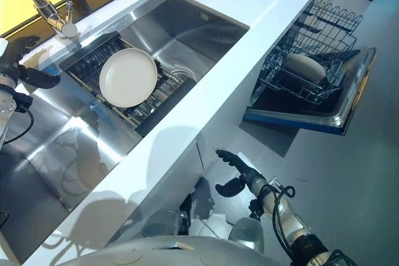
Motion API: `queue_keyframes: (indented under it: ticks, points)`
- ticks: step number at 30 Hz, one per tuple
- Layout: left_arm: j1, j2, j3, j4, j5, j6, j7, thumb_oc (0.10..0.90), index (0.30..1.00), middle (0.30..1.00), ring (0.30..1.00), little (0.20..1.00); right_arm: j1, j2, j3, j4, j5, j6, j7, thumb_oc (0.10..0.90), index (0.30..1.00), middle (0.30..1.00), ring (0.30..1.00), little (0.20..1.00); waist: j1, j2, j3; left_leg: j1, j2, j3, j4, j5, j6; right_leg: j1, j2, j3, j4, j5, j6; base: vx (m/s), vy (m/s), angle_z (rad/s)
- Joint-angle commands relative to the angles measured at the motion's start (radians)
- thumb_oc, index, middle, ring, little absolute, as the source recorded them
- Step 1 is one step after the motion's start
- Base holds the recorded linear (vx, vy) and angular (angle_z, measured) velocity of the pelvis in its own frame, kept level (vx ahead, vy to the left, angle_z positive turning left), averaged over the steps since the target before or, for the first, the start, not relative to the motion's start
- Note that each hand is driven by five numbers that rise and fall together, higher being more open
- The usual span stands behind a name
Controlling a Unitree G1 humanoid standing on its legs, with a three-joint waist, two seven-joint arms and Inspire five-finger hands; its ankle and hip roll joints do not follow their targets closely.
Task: Pick up plates and place into dishwasher.
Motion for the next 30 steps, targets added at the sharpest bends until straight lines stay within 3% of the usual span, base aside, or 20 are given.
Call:
queue_keyframes:
  ticks: [1,2,3,9,15,23,30]
  points:
    - [-0.064,0.061,0.048,-0.041,-0.005,-0.069,0.059,0.800,0.900,0.900,0.900,0.900,-0.003,-0.078,0.012,-0.036,0.002,-0.058,-0.036,0.800,0.900,0.900,0.900,0.900,-0.052,0.050,-0.110,-0.056,-0.021,-0.009,0.113,-0.134,-0.009,-0.033,0.081,-0.015,-0.032,0.000,0.003,0.06,0.047,-0.73]
    - [-0.070,0.060,0.034,-0.051,-0.016,-0.074,0.055,0.800,0.900,0.900,0.900,0.900,-0.010,-0.078,0.015,-0.035,0.009,-0.055,-0.045,0.800,0.900,0.900,0.900,0.900,-0.060,0.045,-0.104,-0.048,-0.036,-0.011,0.109,-0.142,-0.002,-0.068,0.102,0.002,-0.035,0.026,0.007,0.06,0.020,-0.60]
    - [-0.074,0.053,0.035,-0.063,-0.014,-0.078,0.040,0.800,0.900,0.900,0.900,0.900,-0.010,-0.077,0.013,-0.035,0.012,-0.056,-0.049,0.800,0.900,0.900,0.900,0.900,-0.060,0.046,-0.103,-0.048,-0.038,-0.013,0.106,-0.144,0.004,-0.067,0.112,0.014,-0.034,0.011,0.007,0.05,0.006,-0.28]
    - [-0.106,0.039,-0.015,-0.095,-0.048,-0.092,-0.028,0.800,0.900,0.900,0.900,0.900,-0.003,-0.055,0.001,-0.003,0.011,-0.069,-0.072,0.800,0.900,0.900,0.900,0.900,-0.060,0.042,-0.127,-0.040,-0.050,-0.014,0.070,-0.139,0.017,-0.043,0.113,0.024,-0.040,0.030,0.015,0.07,-0.030,0.11]
    - [-0.199,0.037,-0.064,-0.073,-0.084,-0.053,-0.096,0.800,0.900,0.900,0.900,0.900,-0.005,-0.039,-0.004,0.017,-0.004,-0.057,-0.081,0.800,0.900,0.900,0.900,0.900,-0.072,0.050,-0.137,-0.009,-0.051,-0.007,0.051,-0.150,0.021,-0.024,0.112,0.022,-0.058,0.014,0.019,0.07,-0.032,0.07]
    - [-0.182,0.023,-0.053,-0.035,-0.086,-0.024,-0.154,0.800,0.900,0.900,0.900,0.900,0.005,-0.049,-0.010,0.009,0.011,-0.039,-0.085,0.800,0.900,0.900,0.900,0.900,-0.082,0.055,-0.141,0.004,-0.049,0.004,0.050,-0.158,0.019,-0.012,0.120,0.015,-0.094,-0.005,0.023,0.02,-0.015,0.04]
    - [-0.194,0.017,-0.031,-0.062,-0.164,-0.078,-0.104,0.800,0.900,0.900,0.900,0.900,0.038,-0.035,-0.016,0.028,0.014,-0.061,-0.098,0.800,0.900,0.900,0.900,0.900,-0.101,0.056,-0.140,0.028,-0.056,0.013,0.030,-0.166,0.030,-0.022,0.119,0.027,-0.073,0.000,0.029,0.04,-0.003,-0.01]
